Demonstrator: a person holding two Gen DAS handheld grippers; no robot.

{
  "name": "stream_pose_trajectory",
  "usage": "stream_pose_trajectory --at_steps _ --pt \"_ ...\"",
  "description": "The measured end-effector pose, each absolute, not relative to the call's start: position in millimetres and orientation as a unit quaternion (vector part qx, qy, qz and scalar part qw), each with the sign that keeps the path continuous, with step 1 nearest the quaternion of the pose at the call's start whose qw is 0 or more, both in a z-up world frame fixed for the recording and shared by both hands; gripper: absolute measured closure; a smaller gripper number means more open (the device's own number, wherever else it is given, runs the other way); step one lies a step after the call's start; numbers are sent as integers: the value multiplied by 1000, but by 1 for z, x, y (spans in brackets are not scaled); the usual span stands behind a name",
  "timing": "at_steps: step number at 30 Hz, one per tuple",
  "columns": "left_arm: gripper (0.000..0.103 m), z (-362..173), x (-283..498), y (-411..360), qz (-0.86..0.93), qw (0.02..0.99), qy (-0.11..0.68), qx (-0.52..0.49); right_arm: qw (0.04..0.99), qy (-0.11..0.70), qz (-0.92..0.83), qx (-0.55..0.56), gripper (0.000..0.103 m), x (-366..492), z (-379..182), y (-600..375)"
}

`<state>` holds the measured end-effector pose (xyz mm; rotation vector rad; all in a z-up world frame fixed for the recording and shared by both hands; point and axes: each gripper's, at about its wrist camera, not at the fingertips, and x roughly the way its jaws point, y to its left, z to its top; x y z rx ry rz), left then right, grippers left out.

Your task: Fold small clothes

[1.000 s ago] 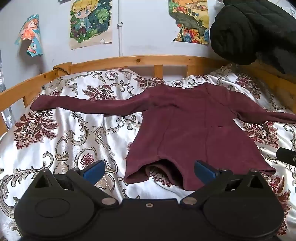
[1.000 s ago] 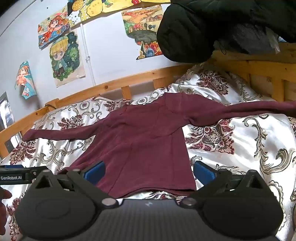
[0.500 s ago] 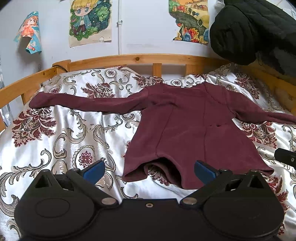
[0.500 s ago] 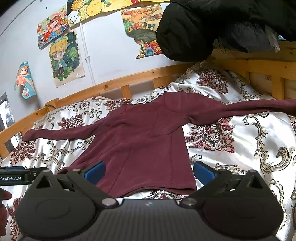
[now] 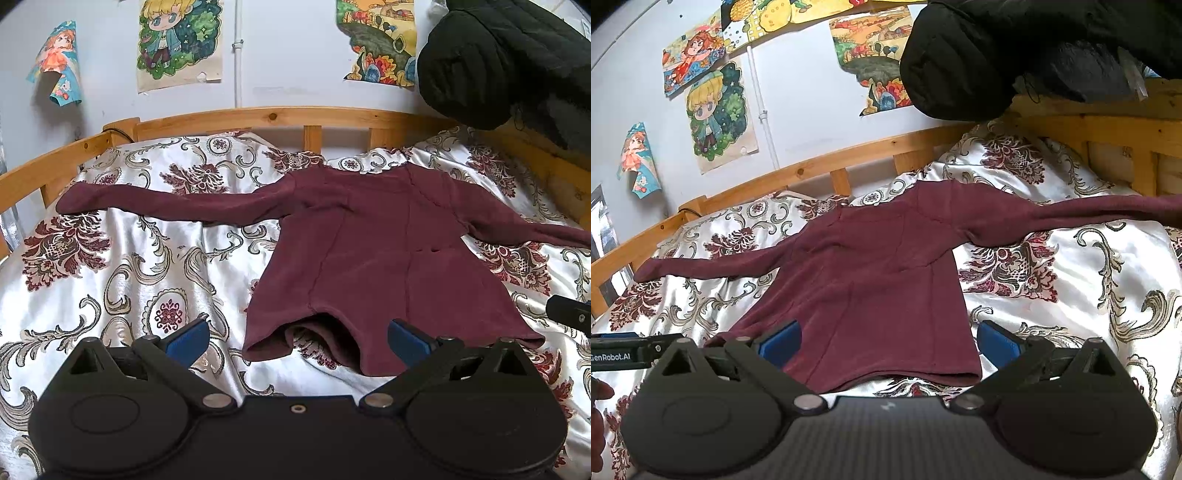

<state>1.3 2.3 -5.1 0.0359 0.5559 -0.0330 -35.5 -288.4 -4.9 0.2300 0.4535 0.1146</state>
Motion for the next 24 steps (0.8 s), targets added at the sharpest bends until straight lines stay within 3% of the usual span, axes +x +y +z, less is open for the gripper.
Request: stream_pose_trajectory --at_steps 24 --pt "1 -6 1 2 -16 961 276 16 965 227 55 118 0 -35 -4 -290"
